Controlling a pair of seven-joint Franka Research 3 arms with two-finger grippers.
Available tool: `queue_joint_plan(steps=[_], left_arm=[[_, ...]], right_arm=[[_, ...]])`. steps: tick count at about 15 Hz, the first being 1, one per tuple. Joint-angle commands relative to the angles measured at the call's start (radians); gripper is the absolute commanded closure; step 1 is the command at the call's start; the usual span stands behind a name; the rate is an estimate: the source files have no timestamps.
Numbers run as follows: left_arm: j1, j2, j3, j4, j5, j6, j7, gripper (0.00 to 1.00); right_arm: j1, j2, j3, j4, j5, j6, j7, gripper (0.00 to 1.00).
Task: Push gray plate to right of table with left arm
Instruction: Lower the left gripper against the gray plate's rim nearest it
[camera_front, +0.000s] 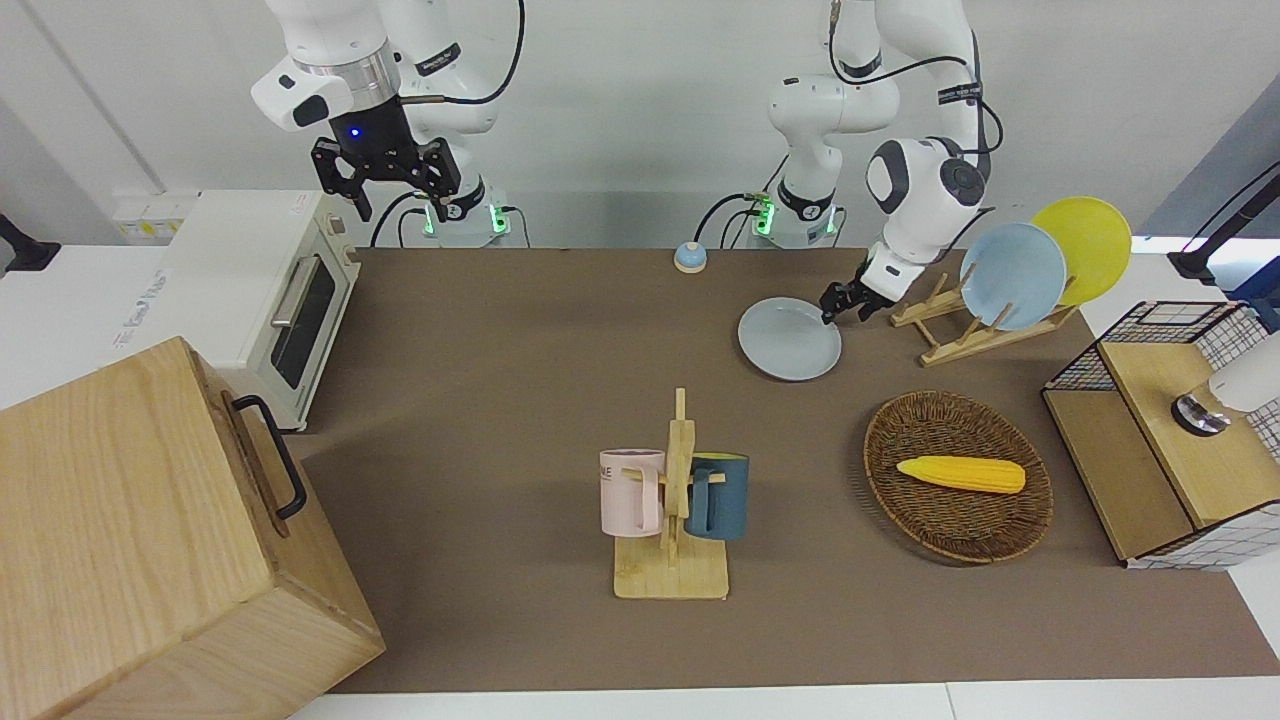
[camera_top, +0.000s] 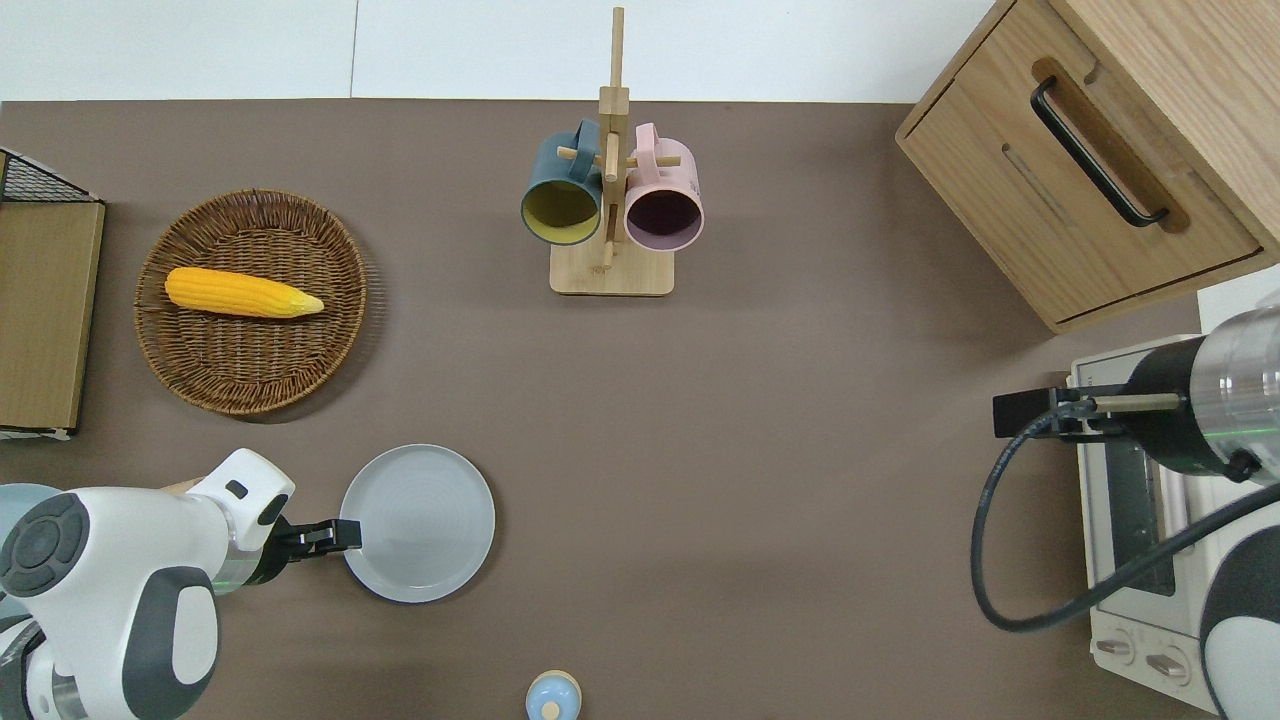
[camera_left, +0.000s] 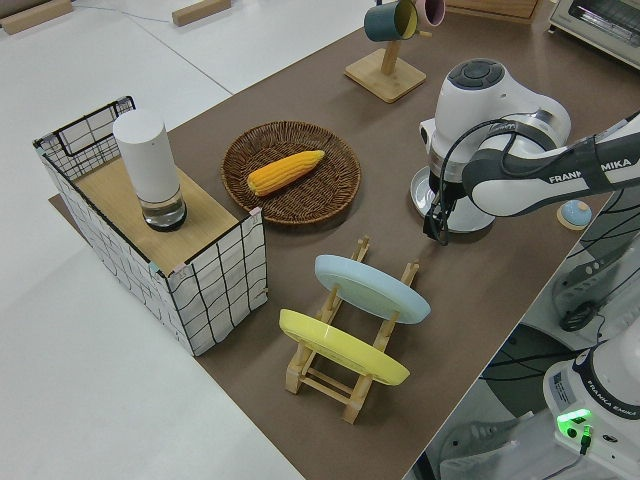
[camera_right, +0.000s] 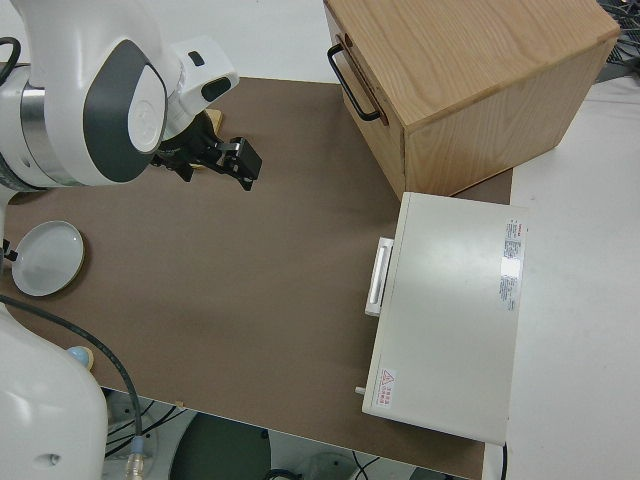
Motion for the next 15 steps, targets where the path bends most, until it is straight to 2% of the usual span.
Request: queue_joint_plan(steps=[1,8,12,15], left_arm=[[0.012,0.005,-0.023,-0.028,-0.016,0.039,0.001,0.26],[0.006,0.037,-0.025,-0.028,-0.017,0.084,-0.007,0.44],[0.003,0.046,-0.031,-0.028,-0.026,0.101,-0.062,0.77],[0.003,0.046,-0.039,-0.028,-0.062,0.104,-0.071,0.96]], right_arm=[[-0.024,-0.027,0.014,-0.027,0.021,0.000,0.012,0.005],[-0.024,-0.027,0.014,-0.027,0.021,-0.001,0.012,0.005],[-0.024,-0.027,0.014,-0.027,0.021,0.000,0.010,0.005],[-0.024,-0.027,0.014,-0.027,0.021,0.000,0.010,0.005]])
